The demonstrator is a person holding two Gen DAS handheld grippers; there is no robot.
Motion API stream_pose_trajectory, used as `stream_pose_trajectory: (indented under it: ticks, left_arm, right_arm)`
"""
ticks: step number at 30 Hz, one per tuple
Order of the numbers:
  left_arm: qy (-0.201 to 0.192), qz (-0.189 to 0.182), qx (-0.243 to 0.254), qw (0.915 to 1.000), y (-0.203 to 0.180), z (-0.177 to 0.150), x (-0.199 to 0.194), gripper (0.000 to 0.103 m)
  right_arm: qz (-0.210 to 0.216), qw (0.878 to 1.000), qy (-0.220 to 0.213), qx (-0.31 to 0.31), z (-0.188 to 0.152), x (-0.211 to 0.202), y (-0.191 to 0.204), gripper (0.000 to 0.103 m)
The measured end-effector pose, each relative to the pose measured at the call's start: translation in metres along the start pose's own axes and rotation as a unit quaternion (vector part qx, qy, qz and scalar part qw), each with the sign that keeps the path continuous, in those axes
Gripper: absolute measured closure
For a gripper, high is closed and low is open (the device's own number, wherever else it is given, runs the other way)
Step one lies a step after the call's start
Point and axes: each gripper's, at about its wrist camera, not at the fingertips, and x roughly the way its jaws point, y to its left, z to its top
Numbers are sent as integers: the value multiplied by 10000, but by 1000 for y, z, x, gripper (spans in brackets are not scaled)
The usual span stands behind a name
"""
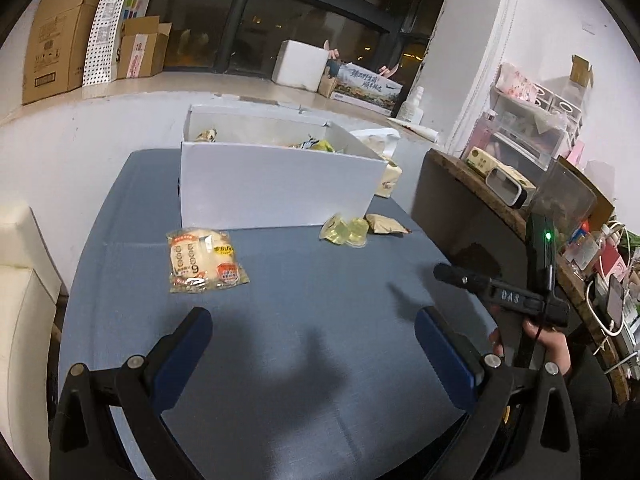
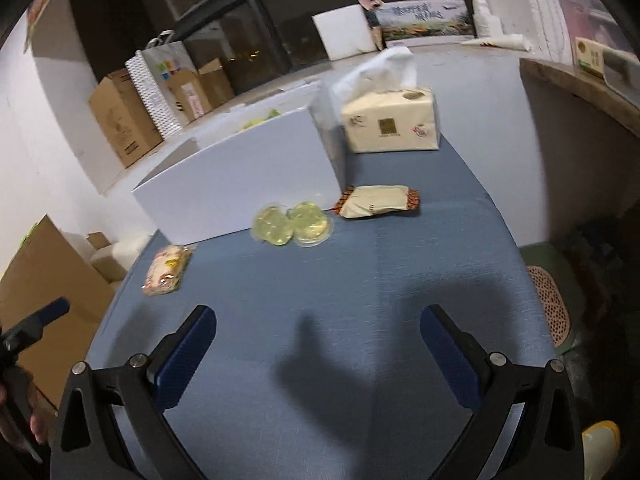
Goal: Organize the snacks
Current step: 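Move both tools back over the table toward the jelly cups, then grasp small bread pack with left tool while right tool grasps a jelly cup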
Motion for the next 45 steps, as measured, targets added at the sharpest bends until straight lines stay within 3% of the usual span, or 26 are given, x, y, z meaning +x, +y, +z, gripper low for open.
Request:
stream_pose_trajectory:
  ticks: [12,16,24,25,26,28,34,40,45]
  left_arm:
    - [55,-7,-210,9998,12,-5,6,0]
    - [62,-3,-352,9994,20,-7,7,0]
    - [104,-33,-428,9990,24,-9,11,0]
    - [124,-39,-423,9990,24,-10,12,0]
    - [130,-44,-420,9990,23,-10,12,0]
    - [126,-34,-407,9991,23,-10,12,0]
    - [169,6,-451,9988,26,-11,14,0]
    - [179,79,-471,9987,36,-5,23,0]
    - [363,492,-480,9970,54,9,55,0]
  right_arm:
    - [-302,9956,212,-861,55,81,39,0]
    - [-409,9955,343,-778,67,103,36,26]
    - [-277,9958,539,-693,68,119,27,32]
    - [-167,9962,543,-660,69,120,26,40]
    - [-83,9967,591,-544,71,121,21,54]
    - [-16,9972,702,-262,72,125,8,65]
    - [-109,9953,698,-658,67,121,20,67]
    - [32,9960,335,-831,58,80,36,68]
    - [352,9973,132,-631,49,37,34,68]
